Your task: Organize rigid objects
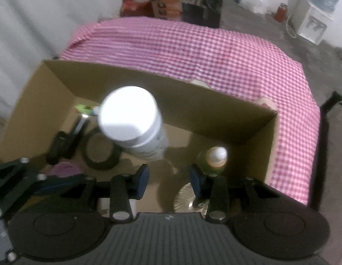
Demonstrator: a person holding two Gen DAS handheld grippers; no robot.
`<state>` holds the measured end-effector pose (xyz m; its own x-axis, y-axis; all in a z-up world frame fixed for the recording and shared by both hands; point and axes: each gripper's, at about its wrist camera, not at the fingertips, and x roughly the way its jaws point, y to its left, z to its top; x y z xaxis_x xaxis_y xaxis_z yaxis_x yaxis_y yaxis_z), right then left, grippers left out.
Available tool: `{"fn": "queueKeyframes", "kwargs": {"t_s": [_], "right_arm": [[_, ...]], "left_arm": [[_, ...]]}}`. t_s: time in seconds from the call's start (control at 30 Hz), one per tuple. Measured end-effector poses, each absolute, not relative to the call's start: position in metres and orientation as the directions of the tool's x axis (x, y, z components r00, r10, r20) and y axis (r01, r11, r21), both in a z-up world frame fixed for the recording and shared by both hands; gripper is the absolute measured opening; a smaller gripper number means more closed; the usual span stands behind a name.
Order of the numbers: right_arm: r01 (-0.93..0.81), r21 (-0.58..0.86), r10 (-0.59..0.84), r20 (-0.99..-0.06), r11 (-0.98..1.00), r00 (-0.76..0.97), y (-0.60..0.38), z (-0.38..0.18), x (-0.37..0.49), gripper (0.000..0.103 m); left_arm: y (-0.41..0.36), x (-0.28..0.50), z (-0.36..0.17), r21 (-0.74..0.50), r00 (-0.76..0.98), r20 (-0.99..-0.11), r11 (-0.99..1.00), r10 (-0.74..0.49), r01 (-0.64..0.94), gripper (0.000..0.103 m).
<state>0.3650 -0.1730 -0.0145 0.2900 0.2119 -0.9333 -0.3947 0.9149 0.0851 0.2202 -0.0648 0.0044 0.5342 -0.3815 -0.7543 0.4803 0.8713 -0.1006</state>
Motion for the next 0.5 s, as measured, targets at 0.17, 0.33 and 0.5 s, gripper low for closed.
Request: {"fn": "queueKeyframes", "kwargs": {"t_s": [0.17,0.33,0.5], "right_arm": [[-0.418,0.038,0.161,-0.951,0.908,0.263,-0.158,-0.03,0.369,0.053],[-0.421,0.045,0.158,-0.958,0.906,0.239,-0.153,-0.033,0.366,0.067],[-0.387,0.112,0.194,-0.964,0.915,0.181,-0.157,-0.041,0.363,0.071]], "left_arm": [[-0.061,0.22,0.003,-0.101,0.539,-0.751,0.873,-0.381,0.477,0.088],[-0.06,0.218,0.002,-0.102,0.539,-0.753,0.875,-0.379,0.474,0.095],[-0.058,0.218,0.004,-0.113,0.534,-0.752,0.873,-0.387,0.474,0.096]]}}
